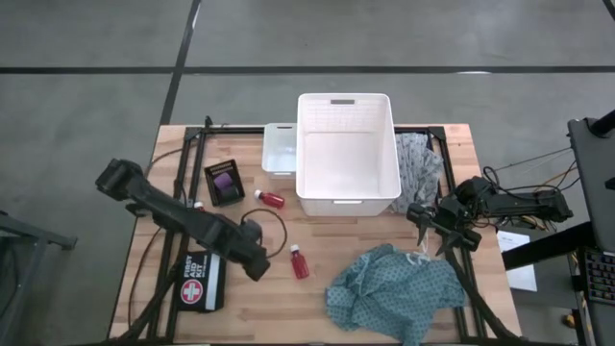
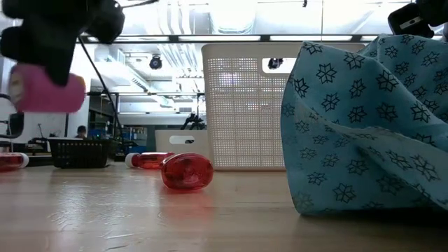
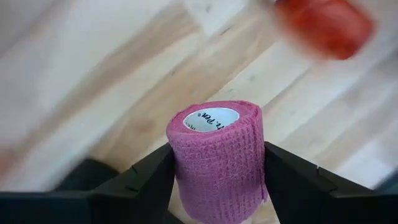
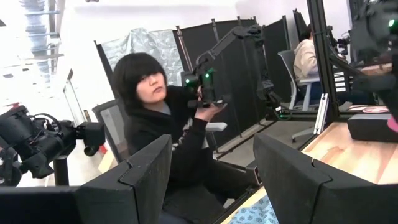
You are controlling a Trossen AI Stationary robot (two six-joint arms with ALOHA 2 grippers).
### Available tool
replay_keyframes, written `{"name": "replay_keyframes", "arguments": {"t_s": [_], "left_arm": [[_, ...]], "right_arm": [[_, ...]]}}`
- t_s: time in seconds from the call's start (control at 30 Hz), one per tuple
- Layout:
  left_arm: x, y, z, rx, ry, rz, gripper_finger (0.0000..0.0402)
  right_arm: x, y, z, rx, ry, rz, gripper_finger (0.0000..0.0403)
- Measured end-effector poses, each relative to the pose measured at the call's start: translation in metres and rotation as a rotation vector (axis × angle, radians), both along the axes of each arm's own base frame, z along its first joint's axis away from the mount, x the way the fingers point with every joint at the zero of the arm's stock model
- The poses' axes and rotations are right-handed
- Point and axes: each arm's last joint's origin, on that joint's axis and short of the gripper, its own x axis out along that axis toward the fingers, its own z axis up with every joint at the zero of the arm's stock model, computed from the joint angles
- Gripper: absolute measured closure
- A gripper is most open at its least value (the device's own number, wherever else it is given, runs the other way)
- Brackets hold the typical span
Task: Pick & Place Medicine items
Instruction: Put the pink bandage into the black bin
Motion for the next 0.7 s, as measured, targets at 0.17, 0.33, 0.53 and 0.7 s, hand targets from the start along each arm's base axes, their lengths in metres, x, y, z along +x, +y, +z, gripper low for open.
{"name": "replay_keyframes", "arguments": {"t_s": [0.17, 0.33, 0.53, 0.7], "left_arm": [[-0.007, 0.024, 0.023, 0.012, -0.075, -0.02, 0.0176], [-0.014, 0.046, 0.038, 0.106, -0.138, -0.076, 0.0176], [-0.019, 0.058, 0.047, 0.164, -0.176, -0.127, 0.0176], [-0.019, 0.07, 0.05, 0.201, -0.181, -0.114, 0.0176]], "right_arm": [[0.0, 0.0, 0.0, 0.0, 0.0, 0.0, 0.0179], [0.0, 0.0, 0.0, 0.0, 0.0, 0.0, 0.0179], [0.0, 0.0, 0.0, 0.0, 0.0, 0.0, 0.0179], [0.0, 0.0, 0.0, 0.0, 0.0, 0.0, 0.0179]]}}
